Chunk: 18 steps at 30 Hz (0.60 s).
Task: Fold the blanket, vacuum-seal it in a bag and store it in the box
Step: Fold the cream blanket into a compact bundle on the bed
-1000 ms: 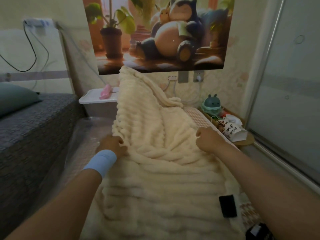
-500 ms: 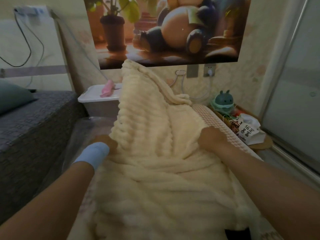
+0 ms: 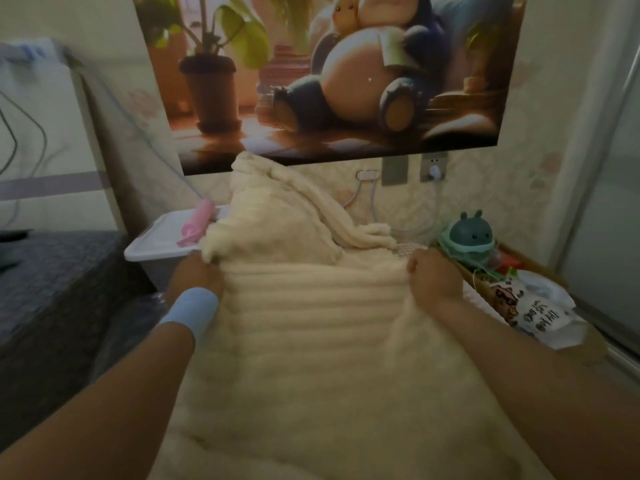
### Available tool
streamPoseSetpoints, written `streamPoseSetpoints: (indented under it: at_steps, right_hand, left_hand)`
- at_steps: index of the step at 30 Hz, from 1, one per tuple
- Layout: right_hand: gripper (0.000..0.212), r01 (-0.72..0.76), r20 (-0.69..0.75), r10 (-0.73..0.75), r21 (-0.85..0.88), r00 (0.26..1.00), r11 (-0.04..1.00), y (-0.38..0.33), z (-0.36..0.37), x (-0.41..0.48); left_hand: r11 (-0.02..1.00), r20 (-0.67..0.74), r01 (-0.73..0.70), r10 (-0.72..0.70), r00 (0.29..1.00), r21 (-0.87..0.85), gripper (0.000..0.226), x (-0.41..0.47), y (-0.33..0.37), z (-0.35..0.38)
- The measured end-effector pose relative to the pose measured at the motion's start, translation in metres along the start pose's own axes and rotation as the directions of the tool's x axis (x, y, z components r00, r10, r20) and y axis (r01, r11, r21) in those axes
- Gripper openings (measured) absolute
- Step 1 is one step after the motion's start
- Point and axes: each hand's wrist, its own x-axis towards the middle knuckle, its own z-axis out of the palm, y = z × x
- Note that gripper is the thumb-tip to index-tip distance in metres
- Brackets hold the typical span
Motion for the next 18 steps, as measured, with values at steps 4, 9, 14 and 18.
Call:
streamPoseSetpoints:
  at_steps: [4,9,14,18]
  right_hand:
    - [0.058,0.102,0.526,0.173,-0.453,0.832,0.885,-0.001,0.005,0.021]
    - [0.059,0.094,0.383,0.053,-0.355,0.922,0.93,-0.028,0.023,0.065]
    - [0.046,0.217,0.353,-0.176,-0.081,0.919,0.973,-0.075,0.045,0.13]
    - [0.063,0.158,0.359,-0.173,0.071,0.917,0.985,-0.101,0.084,0.179]
  left_hand:
    - [0.987,0.271,-0.006,-0.039,0.962,0.161,0.084,0.045,-0.001,0.004]
    - [0.97,-0.126,-0.178,0.2,0.972,0.164,0.044,0.057,0.077,-0.013]
    - [0.825,-0.015,-0.425,0.463,0.886,0.373,0.04,0.112,0.148,0.009]
    - [0.74,0.257,-0.487,0.413,0.874,0.464,0.052,0.155,0.163,0.035]
